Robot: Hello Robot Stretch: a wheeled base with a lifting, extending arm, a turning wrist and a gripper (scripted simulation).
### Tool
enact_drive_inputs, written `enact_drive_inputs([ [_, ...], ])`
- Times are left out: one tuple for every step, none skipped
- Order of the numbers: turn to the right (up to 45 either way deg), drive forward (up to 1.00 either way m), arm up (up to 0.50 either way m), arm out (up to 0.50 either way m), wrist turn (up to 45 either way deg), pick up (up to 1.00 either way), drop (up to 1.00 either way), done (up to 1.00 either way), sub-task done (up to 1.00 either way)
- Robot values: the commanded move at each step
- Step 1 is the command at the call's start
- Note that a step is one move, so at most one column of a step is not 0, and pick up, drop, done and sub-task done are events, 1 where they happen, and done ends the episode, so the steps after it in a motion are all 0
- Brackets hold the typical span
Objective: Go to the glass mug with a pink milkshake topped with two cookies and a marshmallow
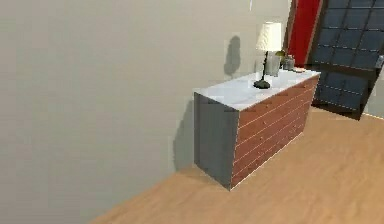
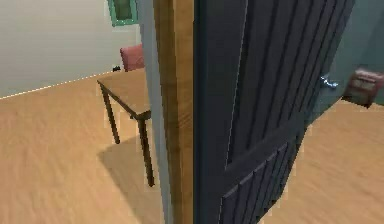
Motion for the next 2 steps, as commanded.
enact_drive_inputs([
  [36.0, 0.00, 0.00, 0.00, 0.0, 0.00, 0.00, 0.00, 0.00],
  [0.0, 1.00, 0.00, 0.00, 0.0, 0.00, 0.00, 0.00, 0.00],
])
